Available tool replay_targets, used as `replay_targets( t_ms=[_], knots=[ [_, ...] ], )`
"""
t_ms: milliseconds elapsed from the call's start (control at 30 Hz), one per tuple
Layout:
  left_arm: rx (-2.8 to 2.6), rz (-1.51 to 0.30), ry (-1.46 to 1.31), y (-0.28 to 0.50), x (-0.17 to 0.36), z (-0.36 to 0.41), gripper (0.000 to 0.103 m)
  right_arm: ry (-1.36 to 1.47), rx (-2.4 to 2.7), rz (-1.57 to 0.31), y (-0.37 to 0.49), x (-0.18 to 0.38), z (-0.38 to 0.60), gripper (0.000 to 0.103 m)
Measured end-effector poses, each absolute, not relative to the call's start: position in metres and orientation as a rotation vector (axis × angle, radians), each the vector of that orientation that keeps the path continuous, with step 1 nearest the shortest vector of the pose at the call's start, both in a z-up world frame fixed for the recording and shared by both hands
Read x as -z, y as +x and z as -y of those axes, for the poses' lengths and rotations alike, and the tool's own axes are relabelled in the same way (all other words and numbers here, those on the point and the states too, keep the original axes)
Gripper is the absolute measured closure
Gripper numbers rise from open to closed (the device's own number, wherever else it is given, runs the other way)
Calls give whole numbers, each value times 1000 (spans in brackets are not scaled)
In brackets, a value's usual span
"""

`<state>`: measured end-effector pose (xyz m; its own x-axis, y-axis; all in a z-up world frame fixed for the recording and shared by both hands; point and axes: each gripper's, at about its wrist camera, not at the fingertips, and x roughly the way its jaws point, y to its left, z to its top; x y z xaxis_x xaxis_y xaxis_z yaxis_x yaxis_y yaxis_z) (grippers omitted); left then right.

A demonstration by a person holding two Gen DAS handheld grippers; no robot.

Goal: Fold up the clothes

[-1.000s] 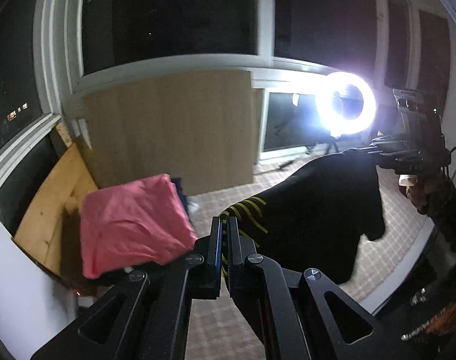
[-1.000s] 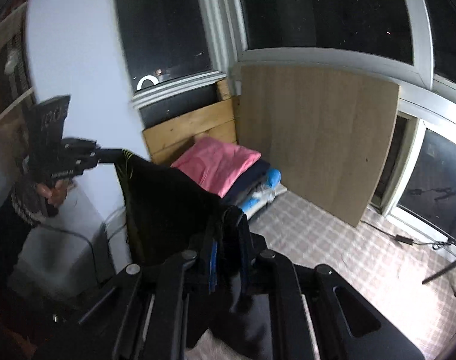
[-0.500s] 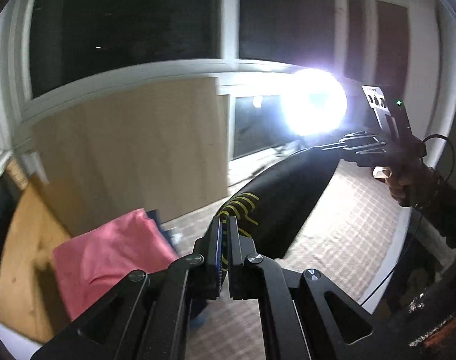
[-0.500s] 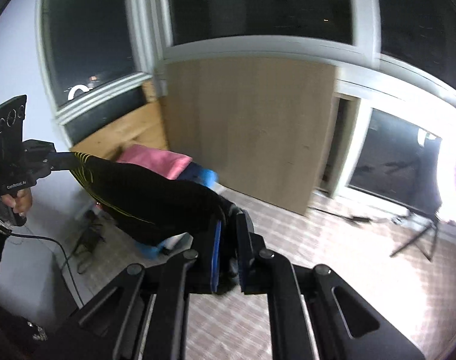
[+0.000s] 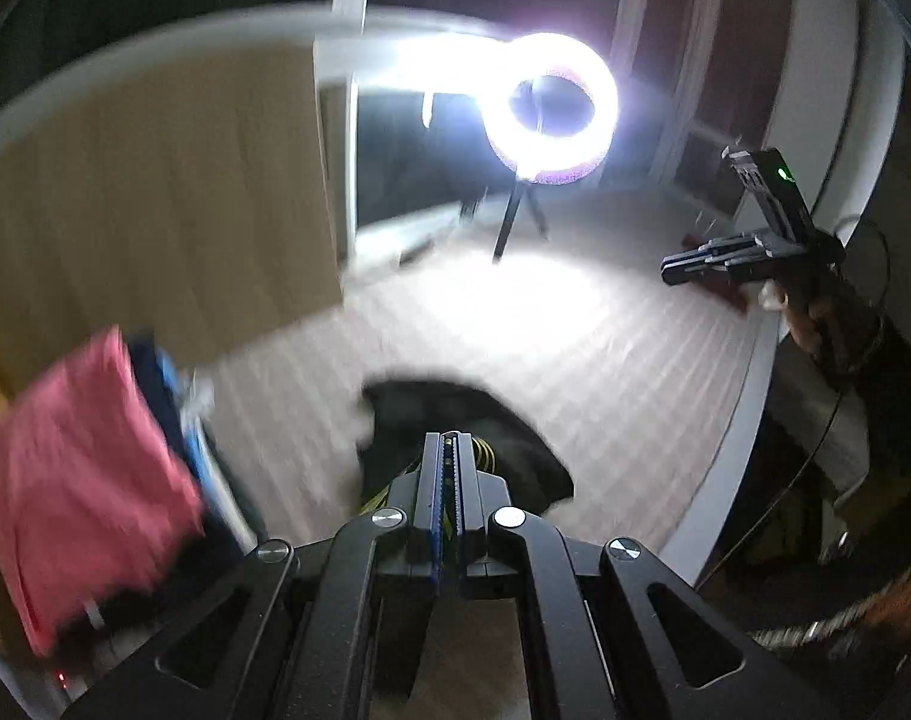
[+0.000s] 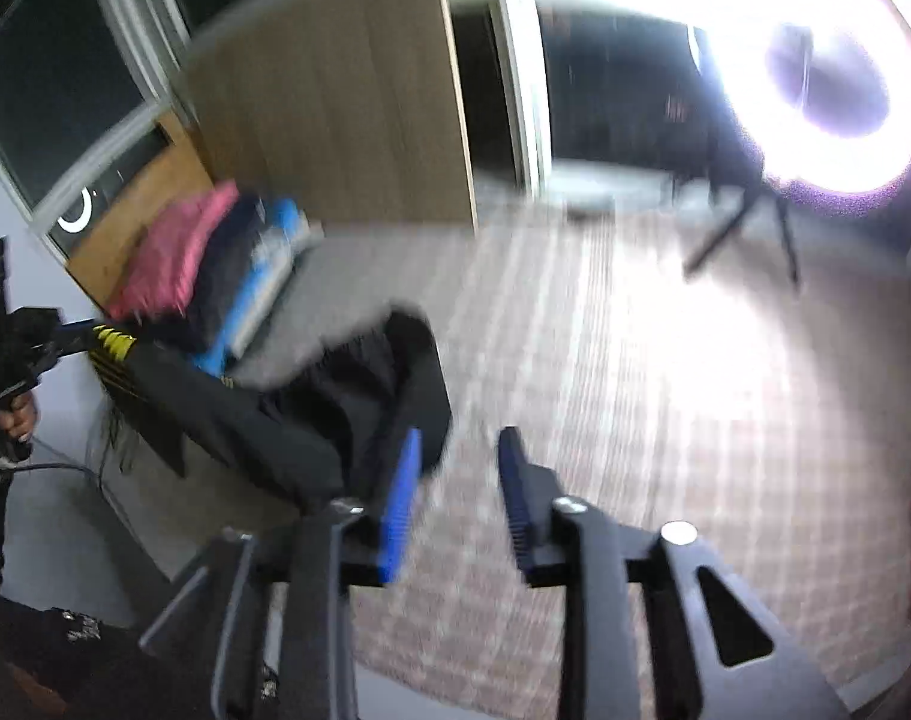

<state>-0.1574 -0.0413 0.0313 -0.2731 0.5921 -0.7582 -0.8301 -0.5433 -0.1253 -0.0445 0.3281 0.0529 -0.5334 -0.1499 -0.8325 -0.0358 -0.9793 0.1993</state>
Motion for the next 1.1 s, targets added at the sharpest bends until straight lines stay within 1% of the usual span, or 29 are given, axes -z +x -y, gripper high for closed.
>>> replay_targets(
  t_ms=[133,167,200,233,267,300,367,400,433,467,533,600,667,700,733,800,833,967,1100],
  knots=[
    [-1992,-284,-1150,-132,5,71,101,1587,2563,308,-67,4,-325,74],
    [-2016,-262,-1175,-125,10,78,101,1594,2539,318,-80,13,-321,72],
    [-2034,-237,-1193,-118,13,83,101,1597,2515,326,-94,21,-316,66],
    [-2051,-211,-1211,-111,16,88,101,1584,2492,322,-110,28,-308,61],
    [-2069,-192,-1225,-104,20,92,101,1564,2478,289,-128,35,-299,56],
    [-2081,-182,-1239,-97,24,93,101,1547,2465,254,-145,42,-289,55],
    [-2105,-169,-1291,-81,36,95,101,1550,2456,167,-170,56,-269,55],
    [-2111,-158,-1328,-73,44,98,99,1555,2447,130,-184,63,-261,55],
    [-2117,-147,-1378,-68,53,102,95,1565,2430,98,-200,72,-252,55],
    [-2139,-141,-1430,-66,59,106,95,1574,2413,71,-215,79,-243,55],
    [-2204,-125,-1491,-63,65,118,95,1597,2385,57,-240,90,-235,55],
    [-2262,-66,-1501,-73,61,128,94,1619,2368,58,-261,99,-231,55],
    [-2302,-24,-1484,-88,54,132,85,1632,2357,64,-276,106,-229,54],
    [-2317,-61,-1482,-102,57,128,68,1637,2343,71,-281,111,-228,54],
    [-2330,-105,-1480,-117,60,122,56,1646,2329,75,-285,116,-227,54],
    [-2343,-189,-1518,-142,78,112,60,1665,2300,84,-293,125,-227,54],
    [-2329,-174,-1547,-157,90,108,61,1671,2286,95,-296,129,-227,54],
    [-2238,-16,-1646,-203,133,105,60,1666,2219,145,-303,135,-227,54],
    [-2195,6,-1710,-223,155,96,61,1665,2187,145,-310,136,-227,54]
  ],
)
